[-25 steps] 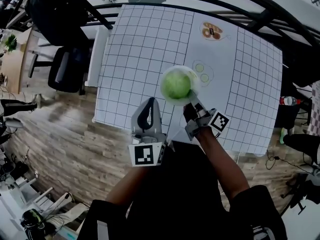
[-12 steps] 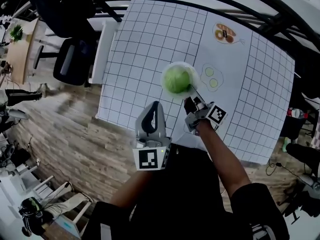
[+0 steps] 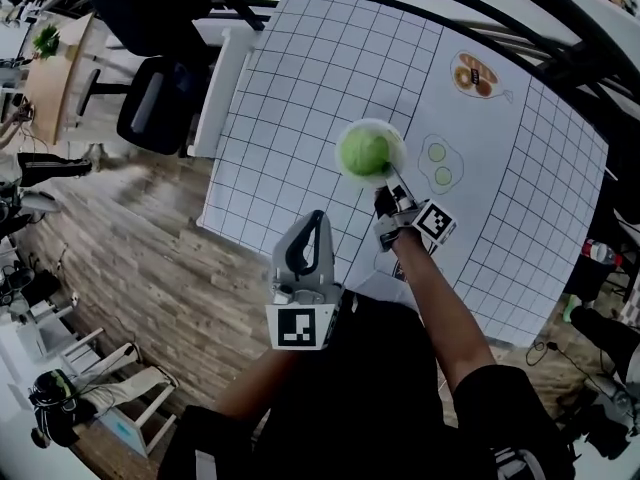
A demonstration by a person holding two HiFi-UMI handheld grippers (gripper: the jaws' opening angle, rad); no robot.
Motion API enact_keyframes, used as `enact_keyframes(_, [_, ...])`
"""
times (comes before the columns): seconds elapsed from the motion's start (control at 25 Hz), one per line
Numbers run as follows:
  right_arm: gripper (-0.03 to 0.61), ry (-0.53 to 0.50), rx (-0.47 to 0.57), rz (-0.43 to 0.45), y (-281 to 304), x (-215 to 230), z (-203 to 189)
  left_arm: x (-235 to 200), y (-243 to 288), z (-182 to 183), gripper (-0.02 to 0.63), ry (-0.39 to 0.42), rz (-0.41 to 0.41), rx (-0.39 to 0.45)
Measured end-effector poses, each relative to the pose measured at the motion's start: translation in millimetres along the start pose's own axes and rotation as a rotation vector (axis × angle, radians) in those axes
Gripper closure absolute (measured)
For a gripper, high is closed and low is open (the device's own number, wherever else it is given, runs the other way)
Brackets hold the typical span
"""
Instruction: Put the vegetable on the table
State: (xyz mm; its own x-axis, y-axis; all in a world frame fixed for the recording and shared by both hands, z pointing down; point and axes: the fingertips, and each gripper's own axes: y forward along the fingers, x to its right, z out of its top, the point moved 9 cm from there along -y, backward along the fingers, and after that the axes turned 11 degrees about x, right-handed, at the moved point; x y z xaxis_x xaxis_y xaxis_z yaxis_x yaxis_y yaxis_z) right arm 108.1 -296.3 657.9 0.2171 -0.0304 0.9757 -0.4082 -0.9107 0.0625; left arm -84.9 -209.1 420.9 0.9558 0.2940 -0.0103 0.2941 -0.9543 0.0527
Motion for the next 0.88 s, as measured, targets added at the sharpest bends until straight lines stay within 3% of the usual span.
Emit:
enact_keyframes(0.16, [0.551,0.083,0.022,-0.028,5,18,-7,-5,3,-1,0.606,-0.006,0.025,0.0])
enact_keyframes(0.36, [0.552,0.059,0.027,-0.098,8,34,-7,1,4,-6,0.606,-0.01,0.018,0.025])
enact_keyframes(0.68, [0.552,0.041,-0.001,-0.132,24,44,-14,11,7,-14,0.606,-0.056,0.004,-0.025])
enact_keyframes(0.88, [0.552,0.078,0.004,-0.157,32,45,-17,4,4,-18,0.606,-0.053,0.022,-0.013])
